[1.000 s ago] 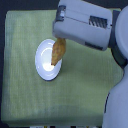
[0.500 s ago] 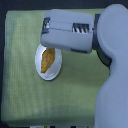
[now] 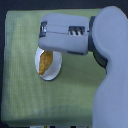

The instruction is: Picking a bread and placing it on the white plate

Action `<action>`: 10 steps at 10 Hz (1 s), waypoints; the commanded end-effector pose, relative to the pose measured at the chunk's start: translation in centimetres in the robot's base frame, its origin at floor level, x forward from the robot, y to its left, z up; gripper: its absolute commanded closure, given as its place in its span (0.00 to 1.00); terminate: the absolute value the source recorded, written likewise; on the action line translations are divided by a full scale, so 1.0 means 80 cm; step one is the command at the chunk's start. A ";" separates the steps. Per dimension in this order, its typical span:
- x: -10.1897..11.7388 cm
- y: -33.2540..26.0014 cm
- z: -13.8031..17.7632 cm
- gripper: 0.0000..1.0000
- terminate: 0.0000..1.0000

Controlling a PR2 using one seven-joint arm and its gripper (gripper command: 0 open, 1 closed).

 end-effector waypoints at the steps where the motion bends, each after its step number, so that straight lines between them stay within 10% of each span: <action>1: 0.001 0.005 -0.012 0.00 0.00; 10: 0.002 0.015 -0.017 0.00 0.00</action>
